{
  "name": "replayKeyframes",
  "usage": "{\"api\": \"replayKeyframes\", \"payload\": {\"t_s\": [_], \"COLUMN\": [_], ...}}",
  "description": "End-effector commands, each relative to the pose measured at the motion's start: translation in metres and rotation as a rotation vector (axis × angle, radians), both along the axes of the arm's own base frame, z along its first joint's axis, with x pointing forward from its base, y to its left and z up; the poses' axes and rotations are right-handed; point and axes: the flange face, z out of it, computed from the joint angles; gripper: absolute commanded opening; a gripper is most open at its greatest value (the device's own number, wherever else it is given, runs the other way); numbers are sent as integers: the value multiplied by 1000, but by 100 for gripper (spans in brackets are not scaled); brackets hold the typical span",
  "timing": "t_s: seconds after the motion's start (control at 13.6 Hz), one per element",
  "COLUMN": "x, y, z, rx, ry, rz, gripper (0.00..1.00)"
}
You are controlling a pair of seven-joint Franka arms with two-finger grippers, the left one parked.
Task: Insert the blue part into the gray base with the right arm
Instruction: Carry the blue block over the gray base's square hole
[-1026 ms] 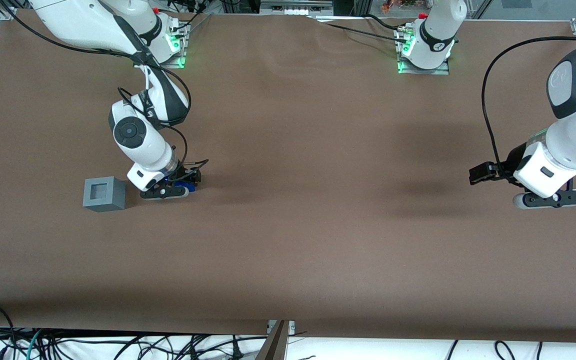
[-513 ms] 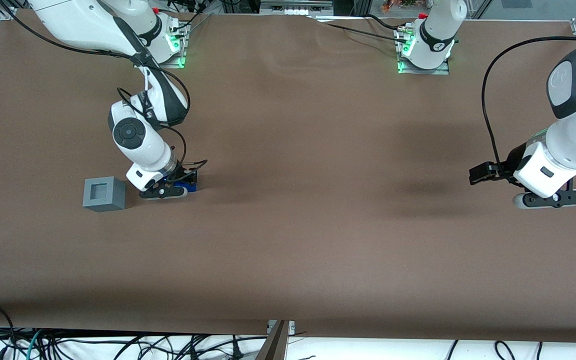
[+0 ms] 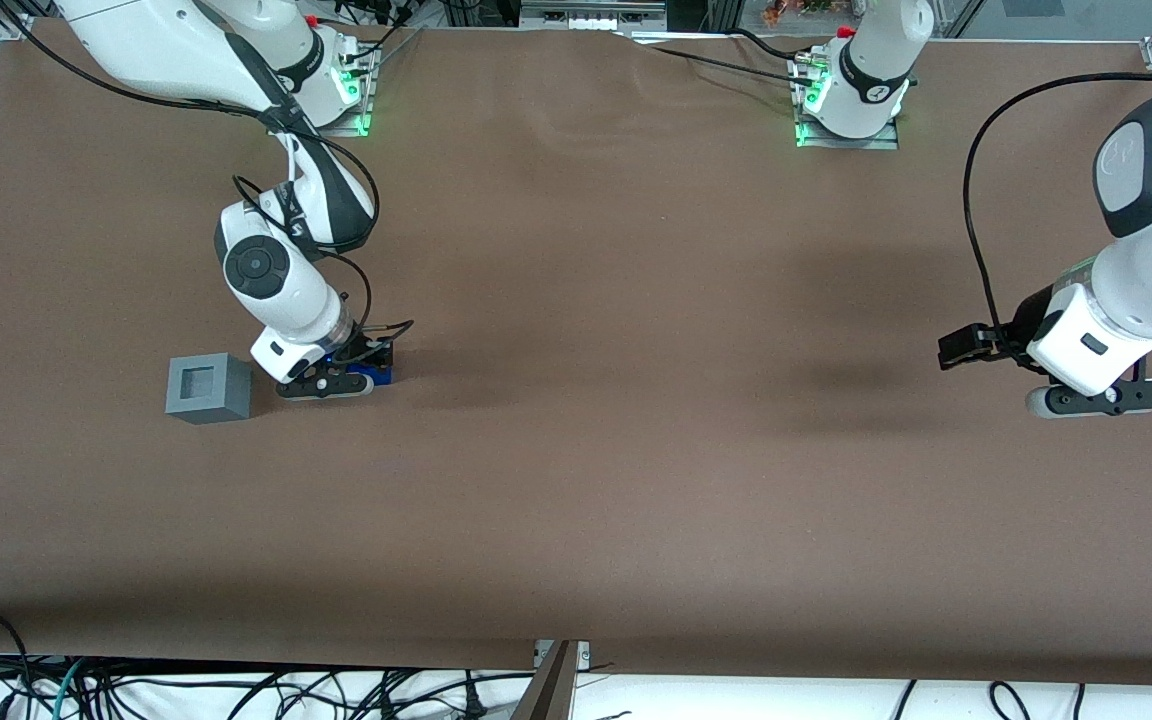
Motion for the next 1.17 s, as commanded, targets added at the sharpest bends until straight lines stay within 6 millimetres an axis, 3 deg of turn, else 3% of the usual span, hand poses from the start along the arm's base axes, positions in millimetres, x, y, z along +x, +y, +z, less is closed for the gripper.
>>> {"api": "replayKeyframes", "payload": {"t_s": [0.0, 0.07, 0.29, 0.44, 0.51, 0.66, 0.73, 0.88, 1.1], "x": [12, 16, 19, 16, 18, 22, 22, 25, 35], "y": [-6, -8, -50, -98, -129, -185, -198, -210, -221], "z": [40, 56, 115, 143, 148, 147, 146, 139, 110], "rx": [-50, -64, -102, -116, -112, -53, -21, -20, -28], "ry": [18, 26, 37, 86, 95, 99, 98, 86, 71], "rz": [15, 31, 96, 107, 132, 167, 177, 174, 162], "gripper": [24, 24, 24, 24, 24, 24, 24, 24, 25]}}
